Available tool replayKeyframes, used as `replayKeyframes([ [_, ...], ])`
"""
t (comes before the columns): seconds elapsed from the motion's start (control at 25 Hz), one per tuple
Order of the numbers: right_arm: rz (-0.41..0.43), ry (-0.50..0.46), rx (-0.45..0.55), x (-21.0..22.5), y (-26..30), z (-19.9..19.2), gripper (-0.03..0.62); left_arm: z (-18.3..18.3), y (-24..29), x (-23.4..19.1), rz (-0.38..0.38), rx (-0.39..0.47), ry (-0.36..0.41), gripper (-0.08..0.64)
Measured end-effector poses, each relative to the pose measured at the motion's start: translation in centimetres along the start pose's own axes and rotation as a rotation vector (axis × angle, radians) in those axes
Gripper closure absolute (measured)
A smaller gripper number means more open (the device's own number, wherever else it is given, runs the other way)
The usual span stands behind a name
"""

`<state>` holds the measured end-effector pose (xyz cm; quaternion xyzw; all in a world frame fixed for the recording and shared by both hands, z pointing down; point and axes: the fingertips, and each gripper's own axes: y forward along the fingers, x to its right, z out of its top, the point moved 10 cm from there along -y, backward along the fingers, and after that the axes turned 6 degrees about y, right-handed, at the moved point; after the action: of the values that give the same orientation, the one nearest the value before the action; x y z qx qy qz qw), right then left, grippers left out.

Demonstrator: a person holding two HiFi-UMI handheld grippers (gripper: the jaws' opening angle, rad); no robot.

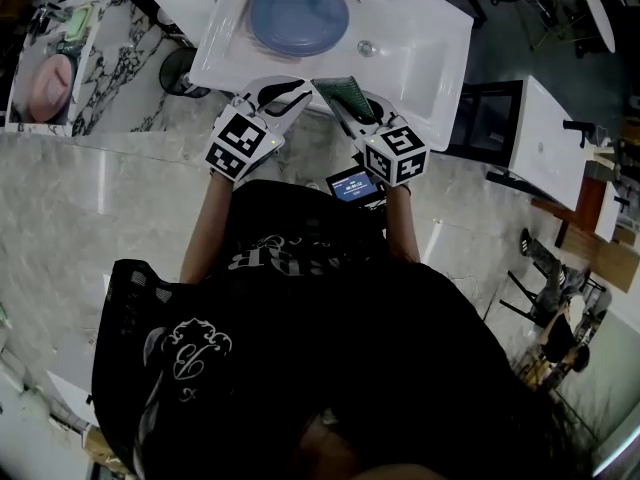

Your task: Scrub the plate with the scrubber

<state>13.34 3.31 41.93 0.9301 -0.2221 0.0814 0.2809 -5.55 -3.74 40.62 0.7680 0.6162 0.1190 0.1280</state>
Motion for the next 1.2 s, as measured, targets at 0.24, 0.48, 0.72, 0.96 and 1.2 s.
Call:
replayKeyframes([
  [0.24, 0.026, -0.023, 0.016, 0.7, -5.5, -2.4, 0.502, 1.5, 0.6, 4.9, 0.091, -0.002, -0.009, 0.471],
  [0.48, 0.063, -0.063, 0.029, 0.6, -10.3, -4.9, 0.503, 2.5, 0.1, 10.9, 0.183, 0.005, -0.026, 0.471],
  [0.72, 0.129, -0.069, 0.042, -0.8, -13.3, -7.1, 0.502, 2.6, -1.1, 16.8, 0.241, -0.003, -0.046, 0.471],
  [0.96, 0.2, -0.077, 0.039, -2.6, -14.6, -8.8, 0.503, 2.1, -2.4, 20.6, 0.284, -0.029, -0.069, 0.471],
  [1.2, 0.235, -0.104, 0.041, -3.9, -15.1, -9.1, 0.502, 2.1, -3.5, 22.5, 0.308, -0.022, -0.081, 0.471],
])
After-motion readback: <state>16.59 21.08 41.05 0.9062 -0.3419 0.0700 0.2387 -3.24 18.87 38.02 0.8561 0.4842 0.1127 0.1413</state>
